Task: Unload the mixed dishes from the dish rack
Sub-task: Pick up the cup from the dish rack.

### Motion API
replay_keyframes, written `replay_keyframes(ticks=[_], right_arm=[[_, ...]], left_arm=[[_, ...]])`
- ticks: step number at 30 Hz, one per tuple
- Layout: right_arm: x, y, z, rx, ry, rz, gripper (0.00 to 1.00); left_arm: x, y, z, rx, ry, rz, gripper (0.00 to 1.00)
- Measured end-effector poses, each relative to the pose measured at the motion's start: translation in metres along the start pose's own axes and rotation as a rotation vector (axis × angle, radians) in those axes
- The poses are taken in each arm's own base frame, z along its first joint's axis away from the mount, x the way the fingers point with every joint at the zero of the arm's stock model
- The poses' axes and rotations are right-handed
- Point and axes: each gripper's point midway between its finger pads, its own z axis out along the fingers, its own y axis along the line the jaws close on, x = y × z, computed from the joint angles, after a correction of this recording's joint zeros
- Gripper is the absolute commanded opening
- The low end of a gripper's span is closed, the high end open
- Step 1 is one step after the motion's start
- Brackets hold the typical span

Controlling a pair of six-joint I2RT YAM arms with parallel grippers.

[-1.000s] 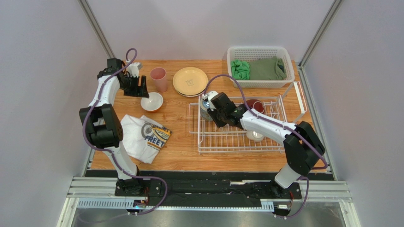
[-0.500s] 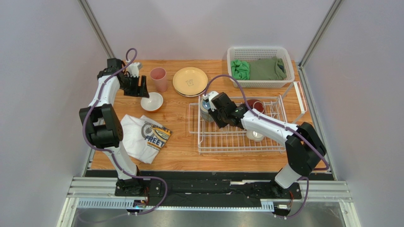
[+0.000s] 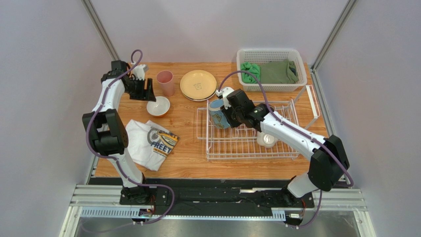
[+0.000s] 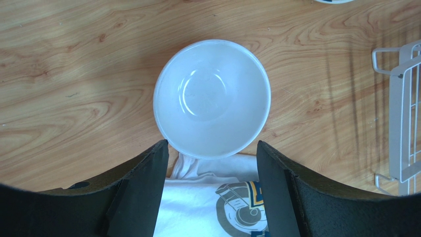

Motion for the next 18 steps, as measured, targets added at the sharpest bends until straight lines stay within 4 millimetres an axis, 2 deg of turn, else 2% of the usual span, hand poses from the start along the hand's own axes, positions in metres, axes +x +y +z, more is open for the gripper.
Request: replay_keyframes(ticks=[7, 18], right_arm=[[-0.020, -0.008, -0.021, 0.004, -0.062, 0.020, 0.00], [-0.023, -0.006, -0.023, -0.007, -0.069, 0.021, 0.00]], left_arm=[[-0.010, -0.009, -0.013, 0.012, -0.043, 0.018, 0.74], [-0.012, -0.012, -0.016, 0.023, -0.052, 0.023, 0.73]])
